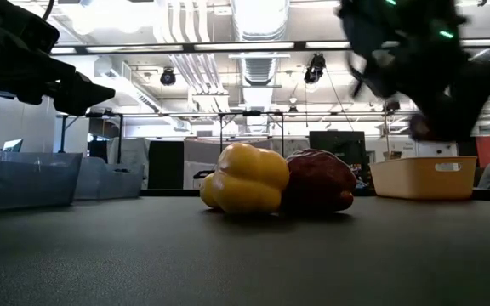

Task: Sort produce into baskets
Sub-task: Put the apple into the yellow bin

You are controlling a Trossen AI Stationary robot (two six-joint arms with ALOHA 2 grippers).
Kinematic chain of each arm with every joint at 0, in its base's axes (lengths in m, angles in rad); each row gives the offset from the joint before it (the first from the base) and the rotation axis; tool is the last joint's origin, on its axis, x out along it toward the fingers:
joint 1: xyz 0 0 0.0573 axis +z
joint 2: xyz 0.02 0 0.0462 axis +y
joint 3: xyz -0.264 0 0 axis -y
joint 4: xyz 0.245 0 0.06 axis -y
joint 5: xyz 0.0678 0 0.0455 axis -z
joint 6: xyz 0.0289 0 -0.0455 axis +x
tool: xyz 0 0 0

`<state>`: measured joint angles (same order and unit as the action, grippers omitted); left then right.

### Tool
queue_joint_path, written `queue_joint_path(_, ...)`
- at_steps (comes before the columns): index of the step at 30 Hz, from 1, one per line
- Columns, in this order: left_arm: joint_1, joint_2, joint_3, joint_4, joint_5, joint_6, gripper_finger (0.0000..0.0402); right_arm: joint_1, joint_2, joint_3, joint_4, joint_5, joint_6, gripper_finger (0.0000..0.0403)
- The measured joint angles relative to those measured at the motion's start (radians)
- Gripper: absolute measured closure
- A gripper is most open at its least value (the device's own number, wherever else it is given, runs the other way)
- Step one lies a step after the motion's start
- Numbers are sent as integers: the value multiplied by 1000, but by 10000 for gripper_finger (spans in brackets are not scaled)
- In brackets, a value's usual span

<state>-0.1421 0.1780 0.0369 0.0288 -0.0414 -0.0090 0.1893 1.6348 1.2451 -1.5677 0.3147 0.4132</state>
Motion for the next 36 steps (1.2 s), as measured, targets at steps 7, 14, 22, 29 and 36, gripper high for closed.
queue_joint_path(7, 0, 1, 0, 0, 0, 0, 42, -431, -145, 66, 32, 135, 157, 98)
queue_joint_path(14, 0, 2, 0, 0, 0, 0, 42, -874, -184, 15, 206, 178, 205, 96)
queue_joint_path(22, 0, 1, 0, 0, 0, 0, 42, -1048, -74, -22, 460, 95, 184, 95)
queue_joint_path(29, 0, 1, 0, 0, 0, 0, 42, -1101, 74, -25, 451, 132, 217, 90)
queue_joint_path(36, 0, 1, 0, 0, 0, 0, 42, -1136, 118, -25, 464, 157, 223, 55)
